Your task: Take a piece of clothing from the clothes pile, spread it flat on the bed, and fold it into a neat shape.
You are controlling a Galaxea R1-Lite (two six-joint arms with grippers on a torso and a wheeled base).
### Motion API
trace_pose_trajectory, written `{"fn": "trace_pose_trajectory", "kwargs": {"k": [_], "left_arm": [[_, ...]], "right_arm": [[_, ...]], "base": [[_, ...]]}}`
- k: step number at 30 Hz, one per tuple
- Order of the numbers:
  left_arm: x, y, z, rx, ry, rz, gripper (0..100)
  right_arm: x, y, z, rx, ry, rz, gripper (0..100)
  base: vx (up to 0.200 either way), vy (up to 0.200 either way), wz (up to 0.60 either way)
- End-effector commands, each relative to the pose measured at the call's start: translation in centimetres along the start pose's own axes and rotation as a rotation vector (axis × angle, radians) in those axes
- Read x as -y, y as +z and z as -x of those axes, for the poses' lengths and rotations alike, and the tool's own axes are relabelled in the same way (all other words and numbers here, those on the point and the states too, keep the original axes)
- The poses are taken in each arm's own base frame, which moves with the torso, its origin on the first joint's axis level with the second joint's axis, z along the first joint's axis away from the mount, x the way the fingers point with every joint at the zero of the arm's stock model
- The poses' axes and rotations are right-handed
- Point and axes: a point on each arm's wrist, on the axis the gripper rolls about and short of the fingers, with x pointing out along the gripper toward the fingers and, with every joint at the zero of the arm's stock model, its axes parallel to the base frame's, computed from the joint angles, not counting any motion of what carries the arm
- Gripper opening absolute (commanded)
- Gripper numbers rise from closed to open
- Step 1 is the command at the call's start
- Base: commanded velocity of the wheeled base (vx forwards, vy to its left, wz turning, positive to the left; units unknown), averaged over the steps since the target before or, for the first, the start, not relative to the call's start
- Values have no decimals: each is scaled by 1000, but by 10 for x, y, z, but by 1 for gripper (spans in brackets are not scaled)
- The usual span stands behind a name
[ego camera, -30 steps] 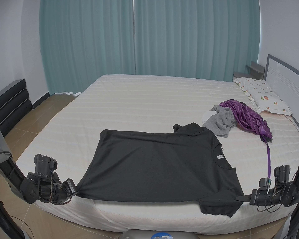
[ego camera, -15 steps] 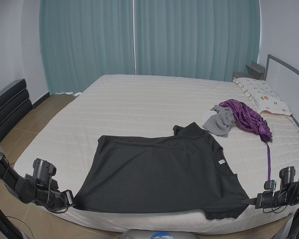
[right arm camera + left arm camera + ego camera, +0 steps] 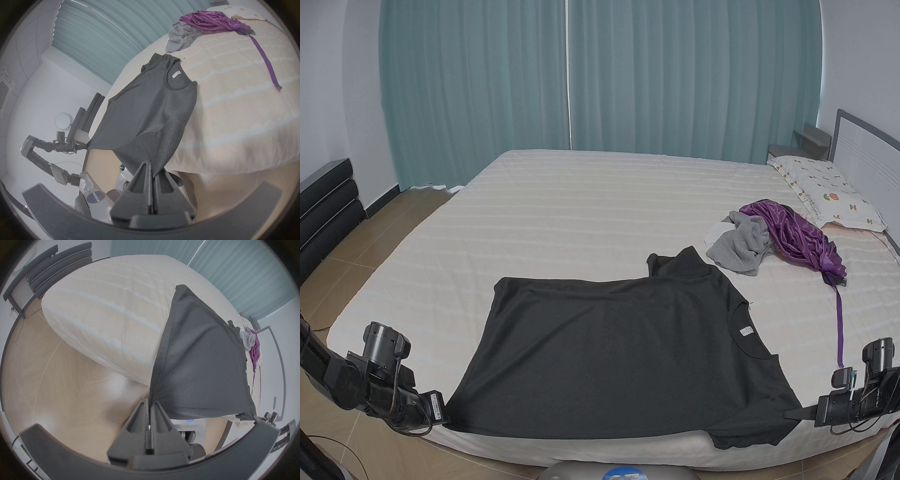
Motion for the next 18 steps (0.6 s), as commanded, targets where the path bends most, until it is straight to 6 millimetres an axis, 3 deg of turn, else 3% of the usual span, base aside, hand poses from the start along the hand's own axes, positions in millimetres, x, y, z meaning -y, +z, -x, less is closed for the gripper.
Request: {"fn": "trace_pose_trajectory", "kwargs": {"k": [1, 13, 18], "left_arm": [[1, -1, 9, 18, -9, -11, 0], [-2, -7, 11, -43, 23, -54, 0], [2, 1, 11, -17, 9, -43, 0]], "right_arm": [[-5, -6, 5, -8, 0, 1, 0], [-8, -9, 9, -10, -8, 6, 0], [-11, -5, 11, 15, 3, 24, 0]], "base": [[0, 0, 0], [0, 0, 0], [0, 0, 0]]}}
